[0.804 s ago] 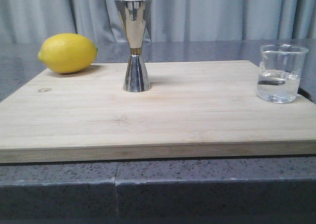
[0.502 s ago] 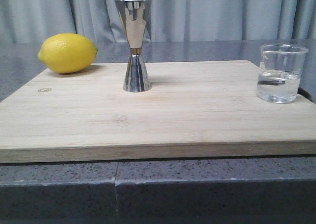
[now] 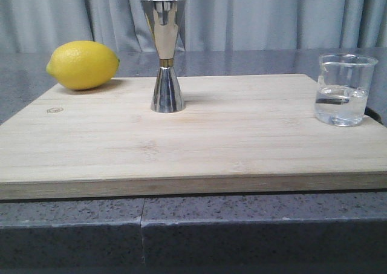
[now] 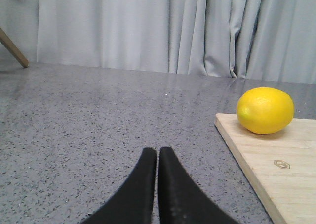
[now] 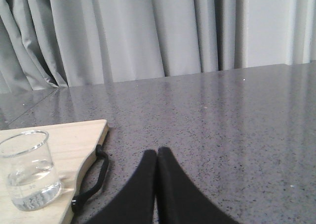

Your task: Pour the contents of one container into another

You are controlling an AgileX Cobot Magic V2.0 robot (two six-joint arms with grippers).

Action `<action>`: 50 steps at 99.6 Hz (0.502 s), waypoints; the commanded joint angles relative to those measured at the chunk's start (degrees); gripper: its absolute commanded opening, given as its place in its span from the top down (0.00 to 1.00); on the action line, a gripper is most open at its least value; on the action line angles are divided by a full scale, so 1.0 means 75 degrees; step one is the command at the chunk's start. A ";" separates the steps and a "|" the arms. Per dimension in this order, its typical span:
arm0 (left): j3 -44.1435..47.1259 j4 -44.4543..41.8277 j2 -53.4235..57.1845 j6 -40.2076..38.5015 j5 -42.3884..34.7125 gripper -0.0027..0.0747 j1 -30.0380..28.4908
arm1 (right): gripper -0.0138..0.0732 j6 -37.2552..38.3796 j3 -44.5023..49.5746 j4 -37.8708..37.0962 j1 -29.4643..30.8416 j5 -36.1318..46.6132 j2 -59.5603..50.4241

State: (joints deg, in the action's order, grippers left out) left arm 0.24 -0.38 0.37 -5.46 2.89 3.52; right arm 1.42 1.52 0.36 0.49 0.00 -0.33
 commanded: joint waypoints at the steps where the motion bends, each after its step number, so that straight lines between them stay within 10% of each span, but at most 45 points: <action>1: 0.0029 0.0009 0.0187 0.0024 -0.0641 0.99 -0.0009 | 0.91 -0.0069 0.0122 -0.0048 0.0051 0.0660 -0.0199; 50: -0.0965 0.0009 0.0036 0.0024 -0.0439 0.99 -0.0009 | 0.91 -0.0069 -0.1250 -0.0048 0.0051 -0.0973 -0.0077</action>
State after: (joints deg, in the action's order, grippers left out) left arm -2.60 -0.38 0.37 -5.46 1.93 3.52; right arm 1.42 -1.88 0.36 0.49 -6.38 -0.33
